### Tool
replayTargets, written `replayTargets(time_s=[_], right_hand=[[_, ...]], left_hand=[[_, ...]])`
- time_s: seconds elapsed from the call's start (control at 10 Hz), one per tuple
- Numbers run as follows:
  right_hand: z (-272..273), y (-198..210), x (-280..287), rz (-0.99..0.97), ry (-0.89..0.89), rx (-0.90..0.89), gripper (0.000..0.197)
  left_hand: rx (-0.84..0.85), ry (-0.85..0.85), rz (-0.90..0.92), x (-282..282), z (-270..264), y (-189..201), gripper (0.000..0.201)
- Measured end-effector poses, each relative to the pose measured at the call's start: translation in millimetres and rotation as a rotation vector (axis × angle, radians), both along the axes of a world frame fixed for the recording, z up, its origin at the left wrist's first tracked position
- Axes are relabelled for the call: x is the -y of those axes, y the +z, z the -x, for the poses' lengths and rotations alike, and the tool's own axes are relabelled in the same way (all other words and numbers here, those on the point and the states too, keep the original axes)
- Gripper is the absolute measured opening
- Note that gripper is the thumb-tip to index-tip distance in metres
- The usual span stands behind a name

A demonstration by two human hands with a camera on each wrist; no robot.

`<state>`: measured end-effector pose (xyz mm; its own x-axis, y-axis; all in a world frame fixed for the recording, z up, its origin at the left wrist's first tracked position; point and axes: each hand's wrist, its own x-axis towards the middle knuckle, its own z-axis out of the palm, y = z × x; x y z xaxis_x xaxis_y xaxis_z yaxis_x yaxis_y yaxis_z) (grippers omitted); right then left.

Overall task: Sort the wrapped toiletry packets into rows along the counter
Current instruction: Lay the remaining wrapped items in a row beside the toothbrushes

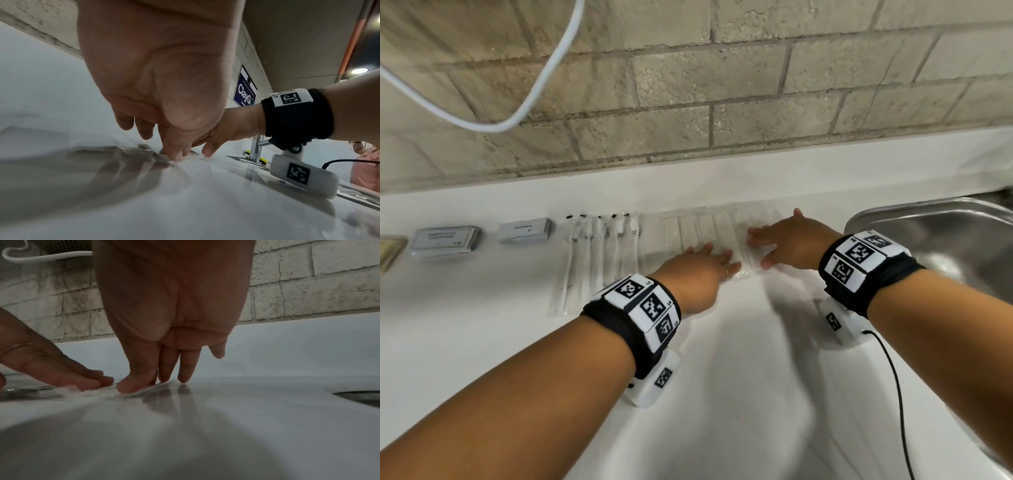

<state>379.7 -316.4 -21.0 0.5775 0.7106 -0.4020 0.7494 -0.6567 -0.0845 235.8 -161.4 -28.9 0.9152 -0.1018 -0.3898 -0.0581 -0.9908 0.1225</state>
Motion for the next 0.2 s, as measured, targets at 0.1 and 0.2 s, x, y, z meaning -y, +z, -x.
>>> replayTargets(time_s=[0.1,0.2], right_hand=[[2.4,2.5,-0.2,0.001,0.000,-0.014,0.059],[2.4,3.7,-0.7,-0.008,0.009,0.014,0.058]], left_hand=[[-0.011,0.009,-0.008,-1.3,-0.4,-0.5,0.065],[0.043,0.035,0.018,3.1,1.9,3.7,0.066]])
